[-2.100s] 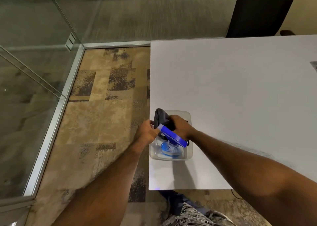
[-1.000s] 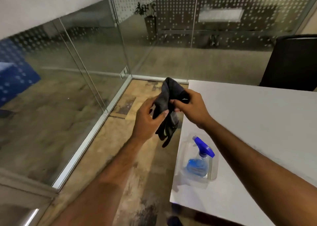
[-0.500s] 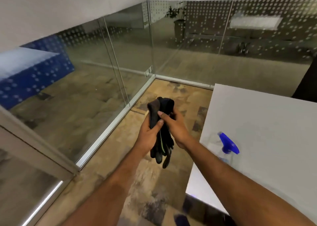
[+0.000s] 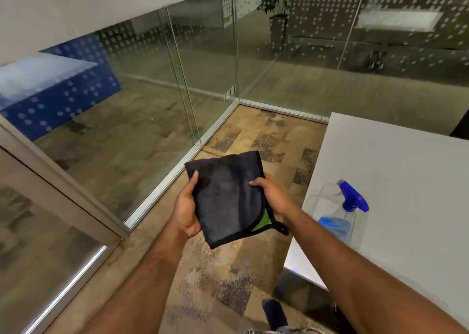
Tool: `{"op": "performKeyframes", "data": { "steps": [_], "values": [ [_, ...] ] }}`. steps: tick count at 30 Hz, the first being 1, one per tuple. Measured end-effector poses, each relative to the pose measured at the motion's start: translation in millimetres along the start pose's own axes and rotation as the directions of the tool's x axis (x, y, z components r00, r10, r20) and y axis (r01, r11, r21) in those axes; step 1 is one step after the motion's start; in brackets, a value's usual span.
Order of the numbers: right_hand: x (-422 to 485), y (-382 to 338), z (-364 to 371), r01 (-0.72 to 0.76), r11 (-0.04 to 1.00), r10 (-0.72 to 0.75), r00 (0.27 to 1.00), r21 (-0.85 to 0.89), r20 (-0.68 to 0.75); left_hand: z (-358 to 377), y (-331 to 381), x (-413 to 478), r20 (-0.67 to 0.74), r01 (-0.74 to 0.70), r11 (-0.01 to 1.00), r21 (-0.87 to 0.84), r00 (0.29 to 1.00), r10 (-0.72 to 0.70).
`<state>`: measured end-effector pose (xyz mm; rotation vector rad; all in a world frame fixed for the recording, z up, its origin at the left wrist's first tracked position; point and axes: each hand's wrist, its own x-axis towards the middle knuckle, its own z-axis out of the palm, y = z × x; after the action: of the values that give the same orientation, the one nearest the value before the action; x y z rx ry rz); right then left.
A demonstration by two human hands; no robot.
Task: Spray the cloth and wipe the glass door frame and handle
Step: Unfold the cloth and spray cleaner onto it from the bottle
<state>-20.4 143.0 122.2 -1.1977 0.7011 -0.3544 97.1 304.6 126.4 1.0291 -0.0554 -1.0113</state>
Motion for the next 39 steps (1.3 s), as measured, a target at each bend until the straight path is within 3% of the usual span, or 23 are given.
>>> {"op": "performKeyframes", "data": {
  "steps": [5, 8, 11, 15, 18, 21, 24, 27, 30, 32, 36, 39],
  "values": [
    [-6.7, -2.2, -13.0, -0.191, 0.971, 0.172, 0.976, 0.142, 0.132, -9.1, -1.1, -7.9, 0.026, 0.063, 0.997, 0.036, 0.998, -0.064],
    [-5.2, 1.2, -20.0, -0.204, 0.969, 0.186, 0.974, 0.142, 0.130, -11.0, -8.6, -6.2, 0.038, 0.069, 0.997, -0.037, 0.997, -0.068],
    [0.5, 13.6, -31.7, -0.100, 0.992, 0.103, 0.994, -0.070, 0.033, -13.4, -13.2, -3.3, 0.051, 0.068, 0.995, -0.066, 0.997, -0.065],
    [-3.7, 38.0, -52.4, 0.026, 0.929, -0.091, 0.983, -0.369, -0.160, -12.4, -17.1, -2.6, 0.044, 0.051, 0.997, -0.061, 0.998, -0.049],
    [-25.8, 62.8, -66.0, 0.077, 0.888, -0.249, 0.909, -0.453, -0.335, -11.5, -19.7, -1.6, 0.012, 0.021, 0.999, -0.050, 1.000, -0.020],
    [-56.5, 89.3, -88.6, 0.111, 0.850, -0.342, 0.860, -0.515, -0.379, -11.6, -19.3, -0.8, -0.009, 0.028, 0.999, -0.039, 1.000, -0.029],
    [-78.2, 105.7, -124.7, 0.142, 0.839, -0.443, 0.737, -0.525, -0.510, -10.1, -18.6, 0.0, -0.021, 0.044, 0.998, -0.050, 0.999, -0.045],
    [-81.2, 110.1, -159.6, 0.089, 0.868, -0.437, 0.603, -0.488, -0.667, -7.4, -18.4, 2.6, -0.021, 0.060, 0.995, -0.081, 0.998, -0.062],
    [-70.1, 107.2, -186.6, 0.050, 0.896, -0.394, 0.549, -0.441, -0.737, -5.0, -21.3, 5.7, -0.016, 0.076, 0.990, -0.122, 0.997, -0.079],
    [-61.2, 101.4, -197.7, 0.059, 0.895, -0.397, 0.559, -0.443, -0.728, -3.0, -24.2, 9.6, -0.003, 0.092, 0.988, -0.128, 0.996, -0.093],
    [-41.3, 82.8, -203.0, 0.121, 0.888, -0.387, 0.716, -0.443, -0.581, -0.7, -28.6, 17.4, 0.030, 0.079, 0.992, -0.102, 0.997, -0.076],
    [-28.5, 73.8, -201.7, 0.153, 0.879, -0.386, 0.785, -0.452, -0.485, 0.6, -30.0, 20.6, 0.034, 0.089, 0.992, -0.094, 0.996, -0.086]
  ]
}}
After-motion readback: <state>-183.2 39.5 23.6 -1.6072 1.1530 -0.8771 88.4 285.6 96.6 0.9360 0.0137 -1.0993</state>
